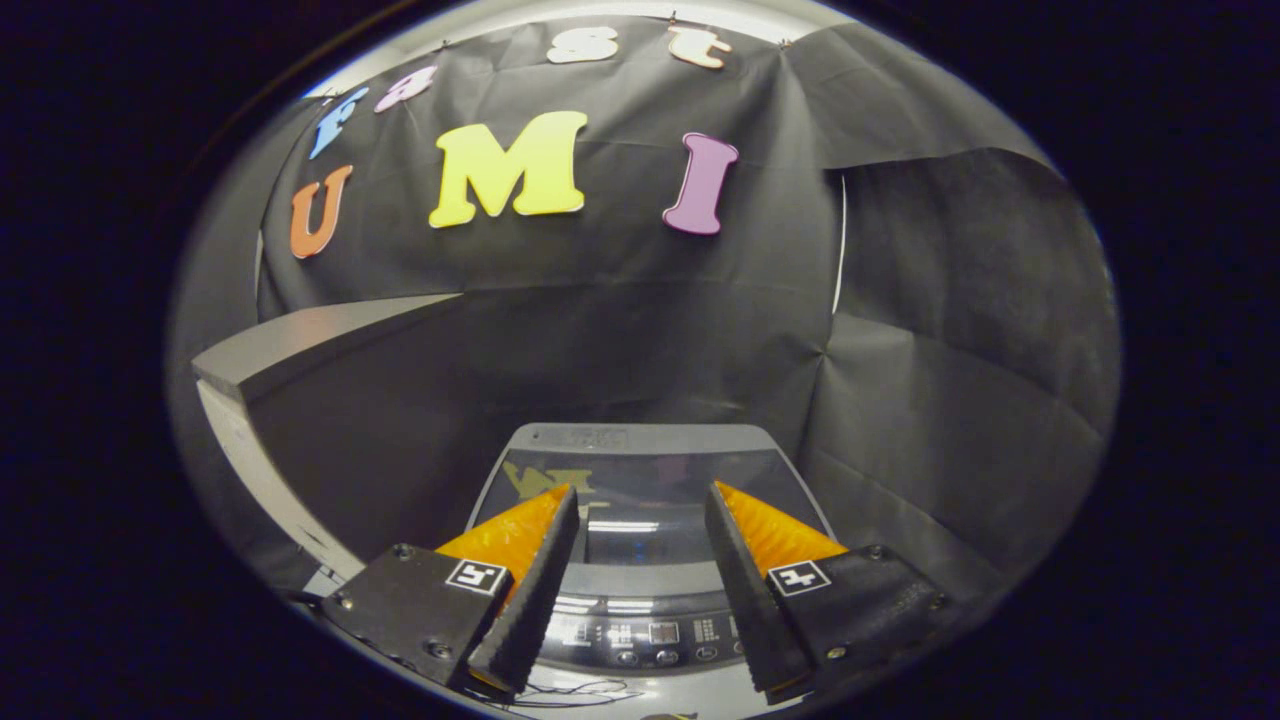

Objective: Put the clothes into the washing machine and then close the washing machine lid.

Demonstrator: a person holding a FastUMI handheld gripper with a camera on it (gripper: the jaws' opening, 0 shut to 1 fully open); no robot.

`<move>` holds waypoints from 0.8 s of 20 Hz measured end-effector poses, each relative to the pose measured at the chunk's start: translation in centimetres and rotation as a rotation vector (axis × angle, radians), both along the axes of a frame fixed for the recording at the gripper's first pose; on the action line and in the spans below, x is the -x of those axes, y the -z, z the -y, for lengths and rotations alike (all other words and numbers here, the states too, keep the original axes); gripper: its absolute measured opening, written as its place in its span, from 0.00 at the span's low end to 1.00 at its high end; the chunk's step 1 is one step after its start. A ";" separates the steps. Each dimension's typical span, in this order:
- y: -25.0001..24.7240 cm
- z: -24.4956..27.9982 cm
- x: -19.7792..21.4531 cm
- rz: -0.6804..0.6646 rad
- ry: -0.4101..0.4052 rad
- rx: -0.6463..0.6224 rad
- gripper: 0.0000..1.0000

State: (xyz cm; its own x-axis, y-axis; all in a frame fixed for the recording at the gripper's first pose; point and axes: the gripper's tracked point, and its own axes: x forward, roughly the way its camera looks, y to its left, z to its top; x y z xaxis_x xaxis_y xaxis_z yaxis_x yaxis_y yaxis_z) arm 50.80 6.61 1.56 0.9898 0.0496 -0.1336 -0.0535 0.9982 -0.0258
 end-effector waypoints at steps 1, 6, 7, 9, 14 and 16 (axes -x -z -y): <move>0.0 -0.3 1.2 0.006 -0.006 0.000 0.81; -0.9 -1.5 8.0 0.052 -0.016 -0.022 0.81; -1.3 -1.9 9.2 0.060 -0.018 -0.026 0.82; -1.9 -2.5 11.6 0.079 -0.022 -0.032 0.84; -2.9 -2.4 18.3 0.116 -0.030 -0.054 0.86; -3.3 -2.4 20.8 0.123 -0.042 -0.055 0.89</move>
